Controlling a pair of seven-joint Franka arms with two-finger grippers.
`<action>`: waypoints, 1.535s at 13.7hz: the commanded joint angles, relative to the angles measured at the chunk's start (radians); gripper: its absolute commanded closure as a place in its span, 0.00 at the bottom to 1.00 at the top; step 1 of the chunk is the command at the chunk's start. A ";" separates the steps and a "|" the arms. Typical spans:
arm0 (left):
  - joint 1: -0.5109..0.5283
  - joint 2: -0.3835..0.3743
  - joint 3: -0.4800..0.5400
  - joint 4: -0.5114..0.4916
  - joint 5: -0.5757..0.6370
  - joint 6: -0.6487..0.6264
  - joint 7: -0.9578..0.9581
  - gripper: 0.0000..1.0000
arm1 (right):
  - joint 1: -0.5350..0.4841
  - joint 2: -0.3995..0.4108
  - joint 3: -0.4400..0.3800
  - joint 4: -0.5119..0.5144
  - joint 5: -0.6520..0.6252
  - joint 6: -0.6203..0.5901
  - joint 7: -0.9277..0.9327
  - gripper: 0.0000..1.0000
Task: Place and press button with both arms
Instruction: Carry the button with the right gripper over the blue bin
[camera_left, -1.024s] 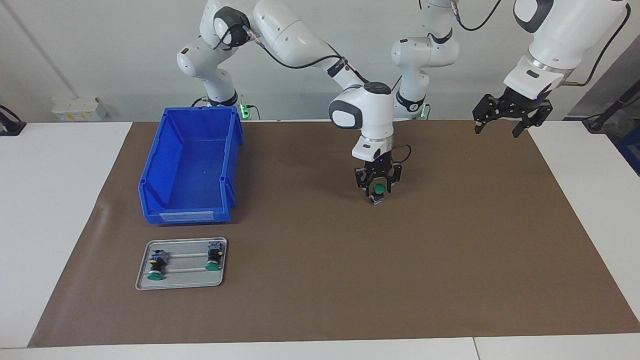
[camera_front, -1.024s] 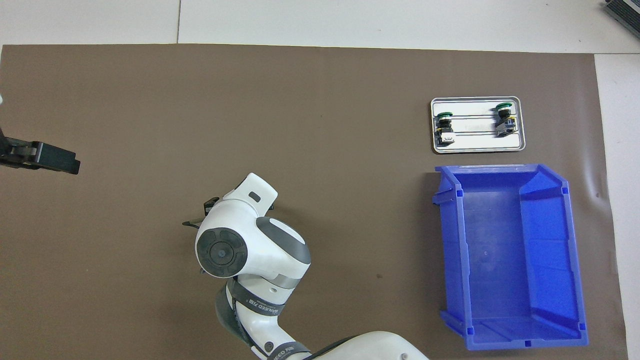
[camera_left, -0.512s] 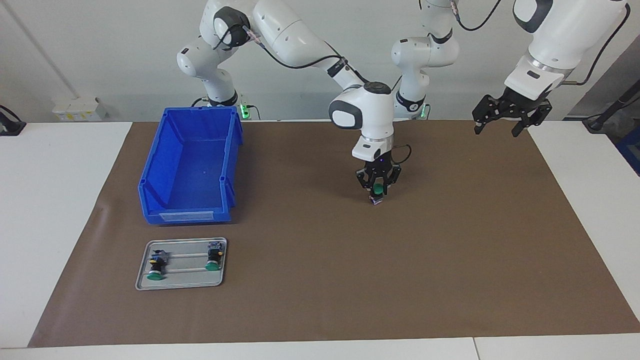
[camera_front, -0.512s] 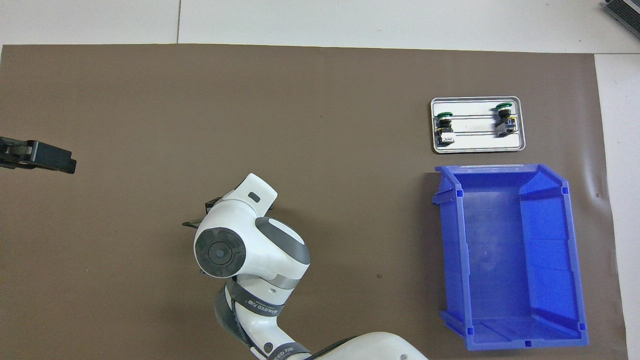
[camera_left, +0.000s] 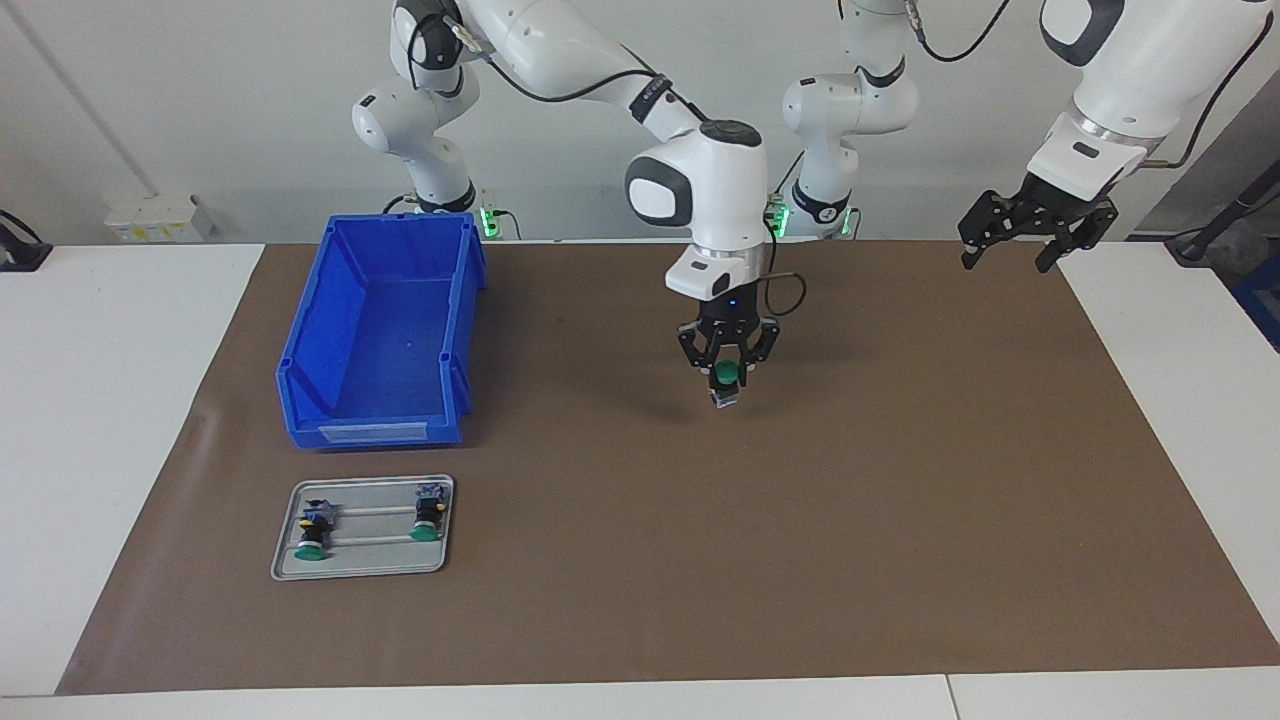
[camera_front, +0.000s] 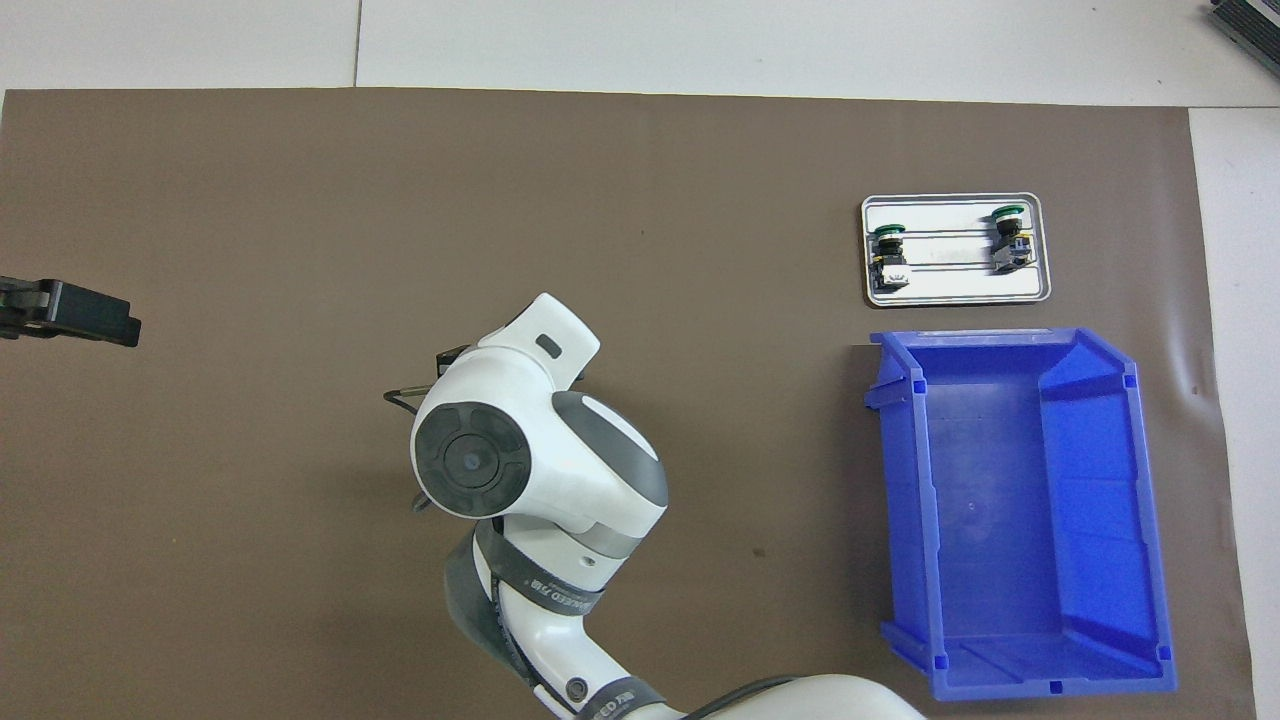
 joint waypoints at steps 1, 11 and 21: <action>0.009 -0.020 -0.007 -0.024 0.010 0.010 -0.011 0.00 | -0.106 -0.118 0.018 -0.083 -0.010 -0.057 -0.145 1.00; 0.009 -0.020 -0.007 -0.024 0.010 0.010 -0.011 0.00 | -0.527 -0.489 0.018 -0.550 0.065 -0.039 -0.758 1.00; 0.010 -0.022 -0.007 -0.024 0.010 0.010 -0.011 0.00 | -0.722 -0.617 0.011 -0.991 0.283 0.332 -1.071 1.00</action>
